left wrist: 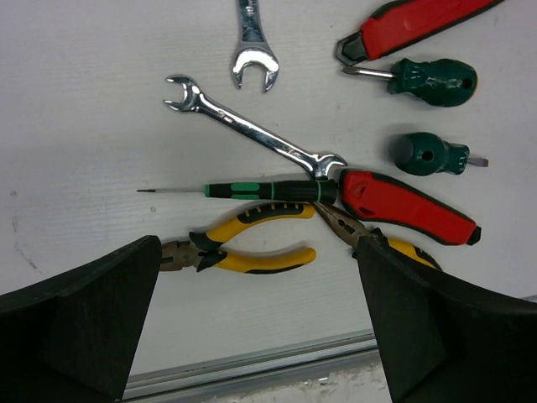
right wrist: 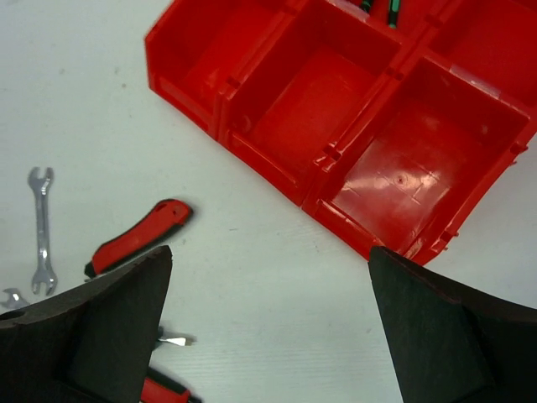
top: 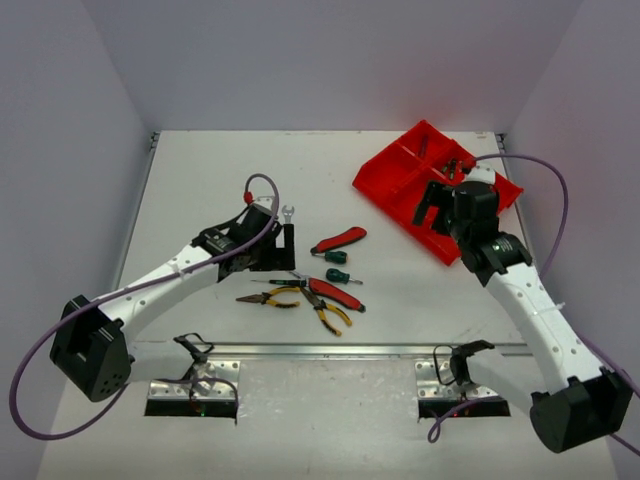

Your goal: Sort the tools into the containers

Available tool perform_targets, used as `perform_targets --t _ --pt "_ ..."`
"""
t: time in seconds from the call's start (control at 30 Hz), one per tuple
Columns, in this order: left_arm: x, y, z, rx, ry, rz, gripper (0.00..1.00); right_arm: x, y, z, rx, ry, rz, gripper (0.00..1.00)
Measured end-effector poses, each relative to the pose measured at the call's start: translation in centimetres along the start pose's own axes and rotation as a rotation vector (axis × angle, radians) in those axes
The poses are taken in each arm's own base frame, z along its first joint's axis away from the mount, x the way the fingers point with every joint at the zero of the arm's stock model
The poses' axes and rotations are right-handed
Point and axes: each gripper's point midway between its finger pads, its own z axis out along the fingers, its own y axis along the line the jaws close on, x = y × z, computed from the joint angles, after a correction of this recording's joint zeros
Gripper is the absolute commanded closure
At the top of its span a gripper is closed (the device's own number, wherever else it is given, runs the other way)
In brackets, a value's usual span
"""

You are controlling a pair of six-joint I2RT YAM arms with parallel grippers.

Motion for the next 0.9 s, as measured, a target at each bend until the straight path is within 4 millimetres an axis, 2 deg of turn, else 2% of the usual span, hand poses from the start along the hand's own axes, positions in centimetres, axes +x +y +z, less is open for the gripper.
perform_targets --t 0.17,0.23,0.33,0.43,0.57,0.67,0.8,0.9 --pt "-1.0 -2.1 0.3 0.067 0.053 0.107 0.03 -2.8 0.8 -3.2 -0.081 -0.105 0.007 0.01" --pt "-1.2 -3.0 0.6 0.085 0.081 0.153 0.1 -3.1 1.1 -3.8 -0.103 -0.116 0.005 0.01" --pt "-0.8 -3.7 2.0 0.084 0.133 0.202 0.12 -2.6 1.3 -3.9 -0.126 -0.103 -0.004 0.01" --pt "0.9 -3.3 3.2 0.057 0.206 0.267 0.12 -1.4 1.5 -3.7 -0.15 -0.073 -0.016 0.01" --pt "2.8 -2.5 4.0 0.038 0.287 0.356 0.11 0.3 1.5 -3.7 -0.171 -0.032 -0.03 0.01" --pt "3.4 -2.6 4.2 0.07 0.313 0.414 0.11 0.8 1.4 -4.1 -0.179 -0.031 -0.034 0.01" --pt "3.4 -3.5 4.9 0.125 0.307 0.466 0.2 0.6 1.3 -4.8 -0.196 -0.054 -0.037 0.01" --pt "3.8 -3.6 6.2 0.133 0.324 0.493 0.31 0.5 1.4 -5.1 -0.204 -0.064 -0.041 0.01"
